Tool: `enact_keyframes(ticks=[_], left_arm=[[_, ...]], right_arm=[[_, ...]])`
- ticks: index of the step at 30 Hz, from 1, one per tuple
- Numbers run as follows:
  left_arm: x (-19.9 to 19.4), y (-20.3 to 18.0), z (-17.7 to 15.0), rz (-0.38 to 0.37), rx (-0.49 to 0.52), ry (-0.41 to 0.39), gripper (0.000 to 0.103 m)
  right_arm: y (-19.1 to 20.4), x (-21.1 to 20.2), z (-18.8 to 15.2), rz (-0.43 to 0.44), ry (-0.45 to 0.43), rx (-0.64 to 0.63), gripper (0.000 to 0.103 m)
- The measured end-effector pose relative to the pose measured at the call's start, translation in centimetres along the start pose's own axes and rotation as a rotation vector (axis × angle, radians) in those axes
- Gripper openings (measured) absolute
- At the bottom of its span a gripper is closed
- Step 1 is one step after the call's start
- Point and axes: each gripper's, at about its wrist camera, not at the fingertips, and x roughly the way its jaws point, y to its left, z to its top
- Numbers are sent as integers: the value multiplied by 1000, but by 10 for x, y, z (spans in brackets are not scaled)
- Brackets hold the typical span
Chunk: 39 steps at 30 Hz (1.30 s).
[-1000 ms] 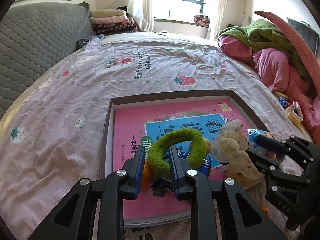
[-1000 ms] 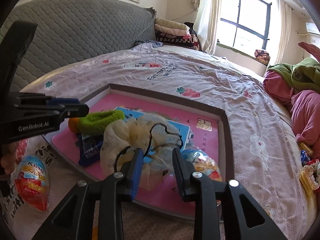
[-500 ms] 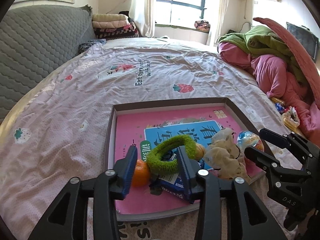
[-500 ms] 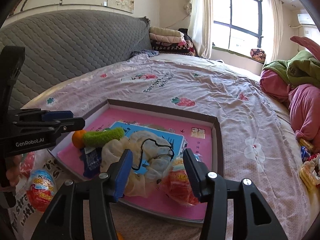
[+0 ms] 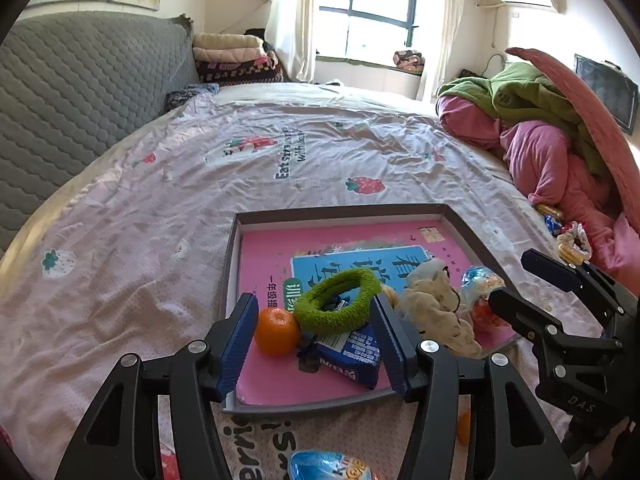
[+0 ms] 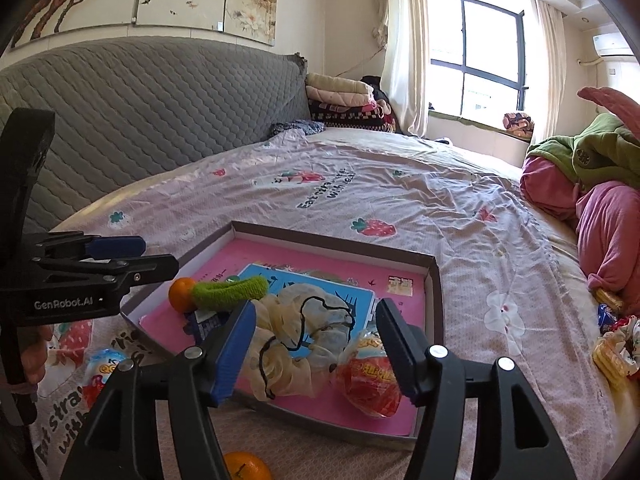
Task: Organize objects
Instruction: 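Lower and open left tool releasing the ring while right tool releases the cloth toy in the tray, then withdraw both tools and move left tool to the blue chocolate egg while right tool approaches the orange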
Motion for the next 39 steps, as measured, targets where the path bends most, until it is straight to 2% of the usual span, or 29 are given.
enact_keyframes(ticks=[9,22,29,39], left_arm=[[-21,-3,-8,12,4,-21,61],[-39,-9,-40,11,15,20,61],[-36,-17,-57,36,37,56,61],[-20,-16,-78,67,44,127,61]], right_arm=[[0,-17,-1,1,-23,19,66],[7,-42,-21,-5,1,64,67],[18,-47,-37,5,38,58,67],[30,-35,-62,15,137,46,67]])
